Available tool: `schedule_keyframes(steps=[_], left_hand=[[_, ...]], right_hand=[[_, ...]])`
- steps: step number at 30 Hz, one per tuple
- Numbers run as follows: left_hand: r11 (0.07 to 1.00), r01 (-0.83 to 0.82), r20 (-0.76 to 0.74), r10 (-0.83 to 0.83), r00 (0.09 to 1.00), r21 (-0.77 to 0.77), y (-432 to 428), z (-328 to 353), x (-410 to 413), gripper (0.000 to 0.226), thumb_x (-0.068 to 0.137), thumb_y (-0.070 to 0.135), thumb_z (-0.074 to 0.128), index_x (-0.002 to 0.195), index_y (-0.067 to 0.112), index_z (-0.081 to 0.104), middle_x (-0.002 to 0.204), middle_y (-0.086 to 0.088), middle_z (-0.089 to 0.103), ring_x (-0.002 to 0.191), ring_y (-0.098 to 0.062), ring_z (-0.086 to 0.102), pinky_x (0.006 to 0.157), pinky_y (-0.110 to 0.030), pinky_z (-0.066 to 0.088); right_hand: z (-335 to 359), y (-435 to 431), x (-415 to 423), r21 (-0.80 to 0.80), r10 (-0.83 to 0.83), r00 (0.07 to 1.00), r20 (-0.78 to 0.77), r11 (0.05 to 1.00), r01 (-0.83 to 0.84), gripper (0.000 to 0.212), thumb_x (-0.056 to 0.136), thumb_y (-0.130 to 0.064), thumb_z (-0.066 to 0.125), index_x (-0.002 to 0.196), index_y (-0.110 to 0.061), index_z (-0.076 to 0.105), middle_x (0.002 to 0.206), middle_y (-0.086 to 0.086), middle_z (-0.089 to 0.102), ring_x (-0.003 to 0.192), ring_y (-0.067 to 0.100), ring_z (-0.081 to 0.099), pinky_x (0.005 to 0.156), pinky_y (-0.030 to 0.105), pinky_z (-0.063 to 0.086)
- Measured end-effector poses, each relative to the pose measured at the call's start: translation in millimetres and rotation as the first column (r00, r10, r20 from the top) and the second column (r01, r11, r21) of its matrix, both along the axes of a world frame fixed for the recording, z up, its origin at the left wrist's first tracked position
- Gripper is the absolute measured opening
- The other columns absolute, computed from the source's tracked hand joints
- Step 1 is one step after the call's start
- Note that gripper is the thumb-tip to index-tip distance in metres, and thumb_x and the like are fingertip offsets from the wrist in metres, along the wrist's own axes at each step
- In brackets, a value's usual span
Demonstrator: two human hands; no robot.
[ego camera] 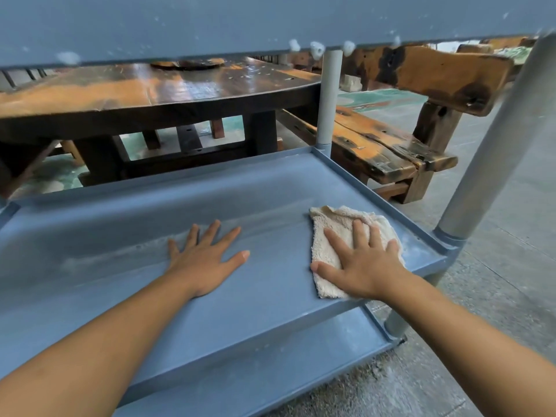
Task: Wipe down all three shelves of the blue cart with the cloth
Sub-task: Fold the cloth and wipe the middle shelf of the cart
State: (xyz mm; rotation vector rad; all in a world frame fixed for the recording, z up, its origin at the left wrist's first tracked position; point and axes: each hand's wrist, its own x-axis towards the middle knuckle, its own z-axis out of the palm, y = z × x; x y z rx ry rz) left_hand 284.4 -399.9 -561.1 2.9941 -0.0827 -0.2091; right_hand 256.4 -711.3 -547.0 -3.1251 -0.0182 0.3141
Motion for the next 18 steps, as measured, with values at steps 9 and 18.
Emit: schedule_keyframes(steps=[9,18], left_hand=[[0.989,0.047,0.075,-0.058,0.995,0.137,-37,7,1,0.063,0.100,0.049,0.025,0.157,0.023,0.016,0.168,0.002,-0.001,0.154,-0.022,-0.005,0.116,-0.067,0.004],[0.981,0.193,0.110,-0.190,0.976,-0.014,-46,-12,-2,0.059,0.097,0.058,0.016,0.153,0.049,-0.001,0.166,0.013,-0.007,0.153,-0.013,-0.011,0.121,-0.056,-0.004]], right_hand=[[18,-19,13,-0.079,0.304,0.953,0.004,0.950,-0.302,0.112,0.063,-0.098,-0.002,0.158,-0.039,-0.006,0.168,0.014,-0.008,0.153,0.031,-0.019,0.121,0.056,-0.010],[1,-14,106,0.082,0.233,0.968,0.093,0.967,-0.241,0.118,0.055,-0.104,0.005,0.157,-0.045,-0.002,0.168,0.012,-0.007,0.154,0.034,-0.011,0.122,0.053,-0.004]])
